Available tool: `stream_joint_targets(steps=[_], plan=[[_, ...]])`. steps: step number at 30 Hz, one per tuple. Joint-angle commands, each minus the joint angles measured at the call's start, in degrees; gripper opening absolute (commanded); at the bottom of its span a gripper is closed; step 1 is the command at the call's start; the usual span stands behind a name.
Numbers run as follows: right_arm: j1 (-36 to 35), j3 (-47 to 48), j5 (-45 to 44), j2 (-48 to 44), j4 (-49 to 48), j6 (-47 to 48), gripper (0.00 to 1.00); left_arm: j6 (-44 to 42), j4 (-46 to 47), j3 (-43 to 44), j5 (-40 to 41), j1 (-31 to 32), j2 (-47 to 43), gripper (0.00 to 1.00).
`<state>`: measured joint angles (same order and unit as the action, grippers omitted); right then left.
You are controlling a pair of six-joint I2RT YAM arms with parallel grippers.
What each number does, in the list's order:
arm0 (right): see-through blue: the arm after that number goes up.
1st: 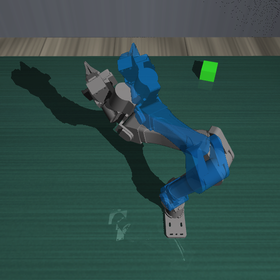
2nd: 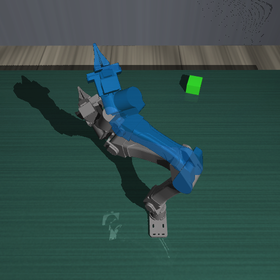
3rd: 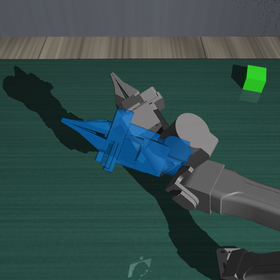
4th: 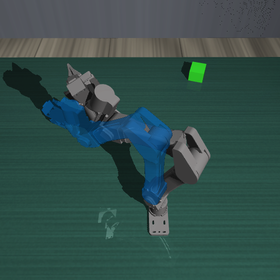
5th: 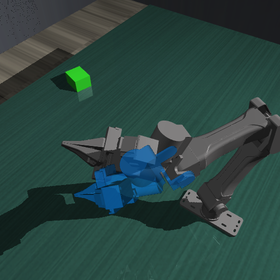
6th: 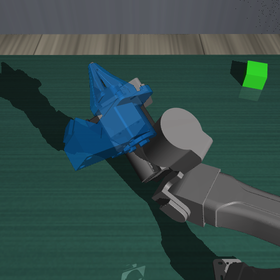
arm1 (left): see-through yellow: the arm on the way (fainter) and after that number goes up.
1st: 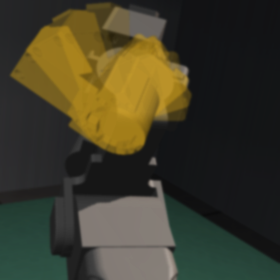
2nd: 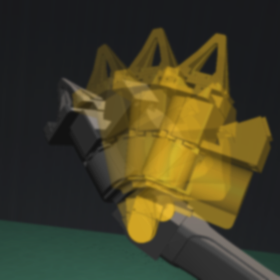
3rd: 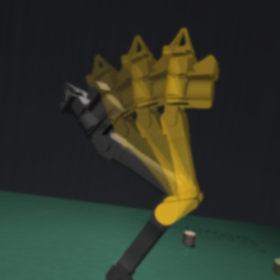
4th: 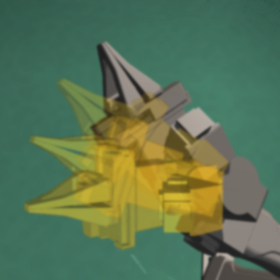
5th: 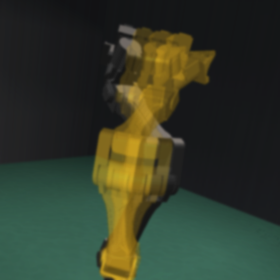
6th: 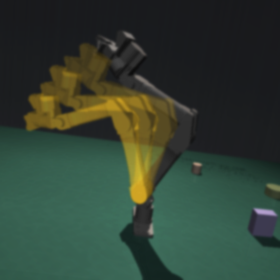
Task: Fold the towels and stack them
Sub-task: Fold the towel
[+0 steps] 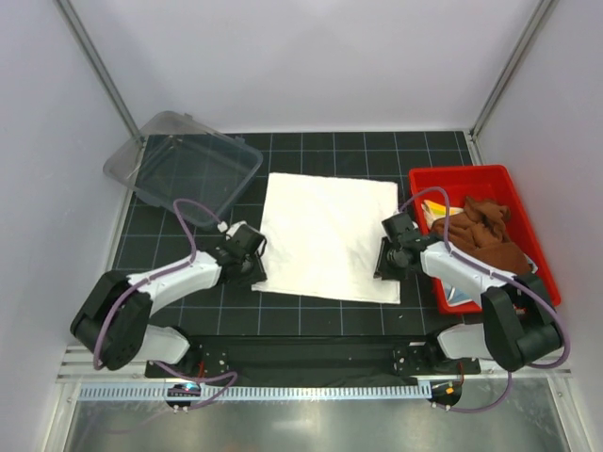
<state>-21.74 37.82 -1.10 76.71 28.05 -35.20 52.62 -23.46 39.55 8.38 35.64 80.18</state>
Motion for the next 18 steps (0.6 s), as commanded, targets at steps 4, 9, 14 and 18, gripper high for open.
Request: stream_joint_targets(steps=[4,9,14,18], plan=[[-0.7,7.9,5.7,-5.3,5.7,3.5,0.41,2.9,-11.6,-0.8,-0.3,2.2,-13.9,0.43],[1.0,32.1,8.6,8.6,12.5,17.0,0.43,-14.9,-9.1,21.7,3.7,1.3,-11.5,0.59],[7.8,50.1,18.7,21.7,17.4,30.7,0.43,-40.3,-7.9,40.7,-1.2,-4.1,4.9,0.61],[12.9,65.1,22.8,33.2,23.6,37.8,0.43,-48.8,-7.9,50.8,-13.3,-10.4,15.6,0.6]])
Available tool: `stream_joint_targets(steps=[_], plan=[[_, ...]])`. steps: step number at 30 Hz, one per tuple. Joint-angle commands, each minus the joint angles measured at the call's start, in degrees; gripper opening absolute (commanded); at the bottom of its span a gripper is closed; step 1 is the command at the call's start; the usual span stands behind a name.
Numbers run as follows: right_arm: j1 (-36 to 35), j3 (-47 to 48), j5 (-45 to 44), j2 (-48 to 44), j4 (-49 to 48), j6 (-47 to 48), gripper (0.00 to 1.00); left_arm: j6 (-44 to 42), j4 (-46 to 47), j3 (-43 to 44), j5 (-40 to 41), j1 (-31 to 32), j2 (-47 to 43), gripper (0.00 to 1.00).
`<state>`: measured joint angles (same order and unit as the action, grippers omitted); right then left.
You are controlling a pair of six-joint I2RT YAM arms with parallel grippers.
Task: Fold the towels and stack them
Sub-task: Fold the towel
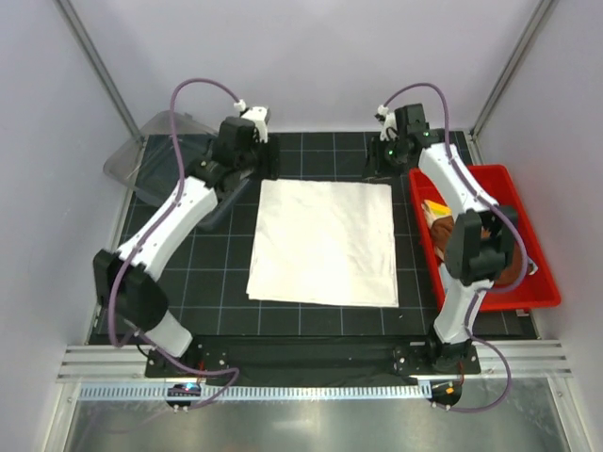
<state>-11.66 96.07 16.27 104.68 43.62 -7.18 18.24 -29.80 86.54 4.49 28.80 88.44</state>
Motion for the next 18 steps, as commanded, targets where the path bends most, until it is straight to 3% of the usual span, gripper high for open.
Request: stream_joint_targets(steps=[1,6,12,18], plan=[[4.3,8.2,5.6,7.0,8.2,10.9,0.43,-15.9,-2.5,5.5,-11.8,-5.3,9.3,0.6],[7.5,18.6,3.7,16.9,12.5,18.1,0.45,-24.1,-8.0,17.2,-14.9,-7.7,22.8,0.57],[8.9,28.5,4.6,26.1,14.9,24.5,0.46,-28.0,-11.9,30.2,-18.5,-9.9,34.4,0.58],[9.3,35.7,2.2,34.3,18.4,29.6,0.44,-33.4,-18.3,41.1,-16.8,-10.2,45.1,0.57]])
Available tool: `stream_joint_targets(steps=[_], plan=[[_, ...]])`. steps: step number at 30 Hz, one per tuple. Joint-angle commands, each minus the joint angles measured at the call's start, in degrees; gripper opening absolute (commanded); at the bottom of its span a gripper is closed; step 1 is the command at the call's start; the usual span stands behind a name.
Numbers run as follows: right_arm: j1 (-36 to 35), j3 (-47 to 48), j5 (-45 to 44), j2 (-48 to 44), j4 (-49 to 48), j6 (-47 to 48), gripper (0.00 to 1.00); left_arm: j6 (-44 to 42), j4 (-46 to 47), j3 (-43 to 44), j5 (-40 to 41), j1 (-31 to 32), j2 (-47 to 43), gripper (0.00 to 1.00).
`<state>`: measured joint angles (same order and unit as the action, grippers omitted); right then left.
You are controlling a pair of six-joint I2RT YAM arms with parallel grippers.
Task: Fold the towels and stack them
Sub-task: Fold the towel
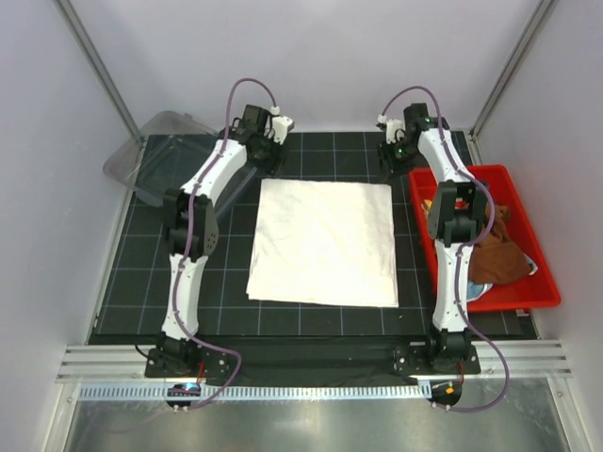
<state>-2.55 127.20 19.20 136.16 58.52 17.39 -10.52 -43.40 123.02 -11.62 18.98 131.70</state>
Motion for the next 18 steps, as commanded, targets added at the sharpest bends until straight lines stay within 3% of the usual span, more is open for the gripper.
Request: stream_joint_targets(steps=[1,10,16,18], plan=[[0.2,5.4,-1.6,3.6,4.1,6.4,0.44,-5.1,-4.6,5.1,-0.1,-0.6,3.3,0.57],[0.3,7.6,-2.0,6.4,4.3,12.1,0.47,-11.4,-6.2,10.0,-0.2,-1.7,7.3,0.59],[0.3,7.7,-1.6,7.3,5.4,14.3,0.39,-14.2,-6.7,11.9,2.7,-1.8,9.3,0.57],[0.4,7.7,-2.7,7.2,4.6,14.3,0.28,-14.5,-6.4,11.9,3.1,-1.8,9.5,0.56]])
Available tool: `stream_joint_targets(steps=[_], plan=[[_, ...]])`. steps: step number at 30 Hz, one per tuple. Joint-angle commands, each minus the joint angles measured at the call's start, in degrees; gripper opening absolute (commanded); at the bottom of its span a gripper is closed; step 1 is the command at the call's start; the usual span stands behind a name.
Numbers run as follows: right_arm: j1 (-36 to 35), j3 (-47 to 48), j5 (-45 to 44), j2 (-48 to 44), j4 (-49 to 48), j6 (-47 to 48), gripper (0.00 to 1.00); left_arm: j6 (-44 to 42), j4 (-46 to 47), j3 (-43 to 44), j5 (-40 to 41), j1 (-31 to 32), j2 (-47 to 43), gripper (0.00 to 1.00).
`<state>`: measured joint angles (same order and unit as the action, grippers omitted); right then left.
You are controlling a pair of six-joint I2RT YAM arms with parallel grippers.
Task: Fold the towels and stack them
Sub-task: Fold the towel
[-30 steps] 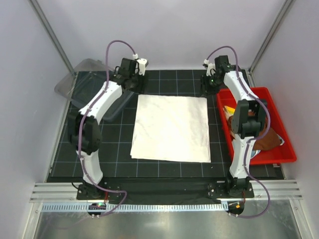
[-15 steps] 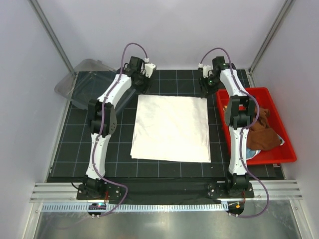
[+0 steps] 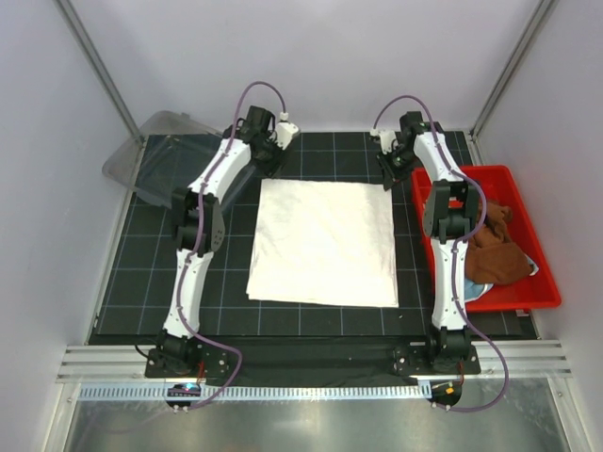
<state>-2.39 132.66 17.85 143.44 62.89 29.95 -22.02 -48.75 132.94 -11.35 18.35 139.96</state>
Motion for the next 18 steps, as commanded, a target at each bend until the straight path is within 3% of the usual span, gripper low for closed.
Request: stream_joint_targets(steps=[1,5,10,14,18], plan=[[0.3,2.3,-1.5,-0.1,-0.2,1.9,0.24,-3.2,-1.1,2.0,2.7,-1.1,1.7,0.56],[0.3,1.8,-1.5,-0.9,-1.7,2.6,0.01,-4.1,-1.4,2.1,3.1,-1.0,2.5,0.55],[0.2,-0.4,-2.8,-3.3,-3.8,2.6,0.01,-5.2,0.3,1.6,12.2,0.3,3.7,0.56],[0.1,-3.8,-3.7,-6.6,-5.8,2.4,0.01,-3.7,2.9,-0.4,4.9,1.0,0.1,0.58],[0.1,-5.8,-5.7,-8.3,-5.8,3.0,0.01,-4.7,4.4,-0.2,5.1,2.0,-0.7,0.63]])
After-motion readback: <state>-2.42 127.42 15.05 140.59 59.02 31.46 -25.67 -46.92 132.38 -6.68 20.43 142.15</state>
